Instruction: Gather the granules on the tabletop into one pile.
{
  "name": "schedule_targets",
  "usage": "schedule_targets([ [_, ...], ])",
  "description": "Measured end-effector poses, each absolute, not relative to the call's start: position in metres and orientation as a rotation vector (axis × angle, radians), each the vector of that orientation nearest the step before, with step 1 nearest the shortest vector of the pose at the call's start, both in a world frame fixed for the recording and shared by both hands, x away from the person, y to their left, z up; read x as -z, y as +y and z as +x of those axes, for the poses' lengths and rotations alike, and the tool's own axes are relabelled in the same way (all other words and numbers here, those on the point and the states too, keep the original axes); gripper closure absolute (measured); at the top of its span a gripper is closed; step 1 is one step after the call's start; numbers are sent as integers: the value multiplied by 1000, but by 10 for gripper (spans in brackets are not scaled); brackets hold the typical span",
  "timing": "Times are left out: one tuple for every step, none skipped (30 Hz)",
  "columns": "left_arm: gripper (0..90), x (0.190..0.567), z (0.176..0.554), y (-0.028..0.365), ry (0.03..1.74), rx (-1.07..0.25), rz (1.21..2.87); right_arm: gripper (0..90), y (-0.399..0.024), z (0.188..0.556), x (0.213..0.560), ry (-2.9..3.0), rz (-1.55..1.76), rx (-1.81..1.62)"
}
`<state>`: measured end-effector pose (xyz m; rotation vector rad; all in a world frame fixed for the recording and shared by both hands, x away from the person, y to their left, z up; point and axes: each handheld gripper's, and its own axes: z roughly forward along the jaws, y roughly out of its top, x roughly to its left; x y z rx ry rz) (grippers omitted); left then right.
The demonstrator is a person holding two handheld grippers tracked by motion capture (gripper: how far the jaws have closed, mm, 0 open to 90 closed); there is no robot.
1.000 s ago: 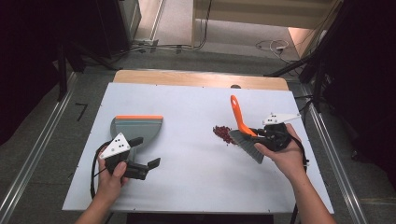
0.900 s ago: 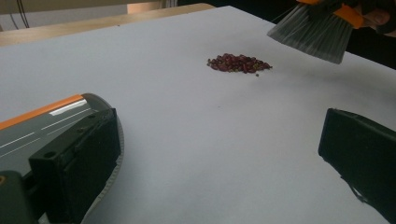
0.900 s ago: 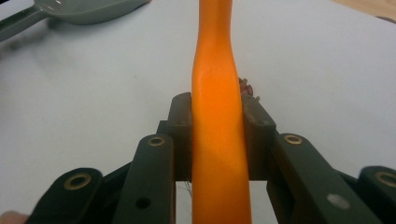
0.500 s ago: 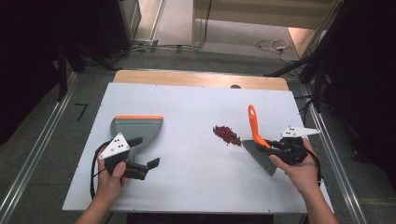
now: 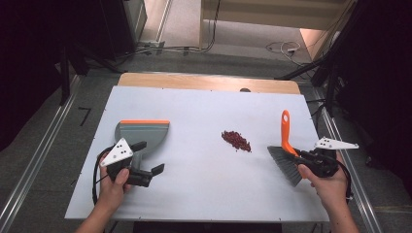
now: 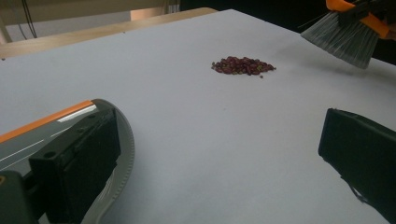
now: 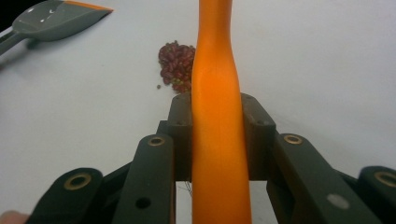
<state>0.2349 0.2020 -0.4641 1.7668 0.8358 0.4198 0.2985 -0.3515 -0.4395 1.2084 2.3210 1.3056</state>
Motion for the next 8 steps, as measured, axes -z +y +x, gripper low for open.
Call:
schedule_targets([
  [0,464,235,202,836,-419,1765,686,-354,299,441,2316,1216,-1306],
  [0,464,235,202,839,-417,1762,686,-356,299,442,2313,1223,-1305],
  [0,464,235,202,838,-421,1764,686,-357,299,443,2314,1230,-1303],
  [0,464,236,202,839,-422,1763,686,-357,299,444,2314,1228,-1303],
  [0,464,235,201,840,-418,1762,685,-358,299,444,2314,1230,-1306],
  [0,464,235,201,840,-420,1764,686,-358,299,444,2315,1230,-1310],
  [0,464,235,201,840,-421,1766,686,-358,299,444,2317,1227,-1311],
  [0,464,235,201,841,-420,1766,686,-357,299,443,2321,1224,-1310],
])
